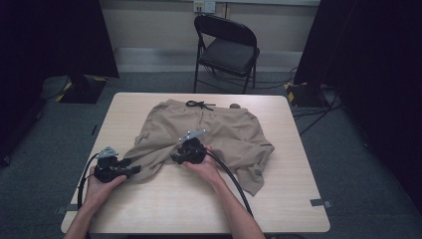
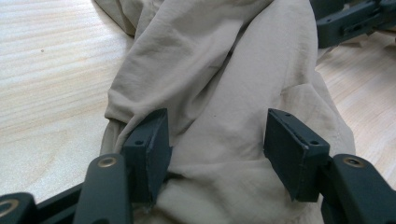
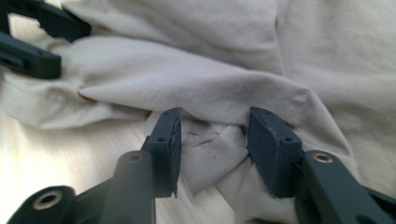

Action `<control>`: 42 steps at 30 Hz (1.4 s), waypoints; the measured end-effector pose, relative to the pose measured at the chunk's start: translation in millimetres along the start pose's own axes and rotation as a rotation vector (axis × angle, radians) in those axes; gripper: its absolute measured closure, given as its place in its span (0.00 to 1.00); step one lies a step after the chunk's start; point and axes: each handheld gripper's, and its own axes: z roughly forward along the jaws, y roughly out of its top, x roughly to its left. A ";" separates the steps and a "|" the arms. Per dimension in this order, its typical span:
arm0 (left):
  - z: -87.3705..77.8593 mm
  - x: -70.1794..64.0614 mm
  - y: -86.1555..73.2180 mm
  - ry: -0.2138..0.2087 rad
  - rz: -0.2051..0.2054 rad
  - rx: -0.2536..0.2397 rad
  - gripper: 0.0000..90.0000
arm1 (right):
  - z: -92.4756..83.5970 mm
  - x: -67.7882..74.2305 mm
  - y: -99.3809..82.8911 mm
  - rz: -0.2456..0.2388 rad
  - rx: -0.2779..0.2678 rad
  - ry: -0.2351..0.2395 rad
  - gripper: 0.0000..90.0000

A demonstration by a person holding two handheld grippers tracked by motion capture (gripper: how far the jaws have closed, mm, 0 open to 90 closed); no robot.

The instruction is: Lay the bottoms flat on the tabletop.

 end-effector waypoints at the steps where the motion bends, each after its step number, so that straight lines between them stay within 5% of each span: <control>1: -0.4 0.1 0.1 0.006 0.004 0.004 0.45 | 1.2 0.9 -1.3 -0.012 0.004 -0.007 0.65; 5: -0.3 0.6 -0.2 0.000 0.005 -0.001 0.45 | -1.4 2.3 -3.6 -0.036 0.006 -0.037 0.88; 9: -0.4 1.3 -0.4 -0.009 -0.001 -0.001 0.45 | -7.3 5.1 -2.9 -0.049 0.002 -0.027 0.97; 23: -1.1 -7.1 -2.5 0.034 0.045 0.008 0.45 | -49.7 37.5 -19.8 -0.091 0.010 0.080 0.98; 33: -4.8 -7.8 -5.3 0.009 0.053 0.015 0.45 | -69.7 78.2 -46.7 -0.178 0.037 0.141 0.98; 42: -4.7 -14.7 -3.8 -0.004 0.055 0.020 0.43 | -85.3 94.5 -76.2 -0.152 0.051 0.209 0.98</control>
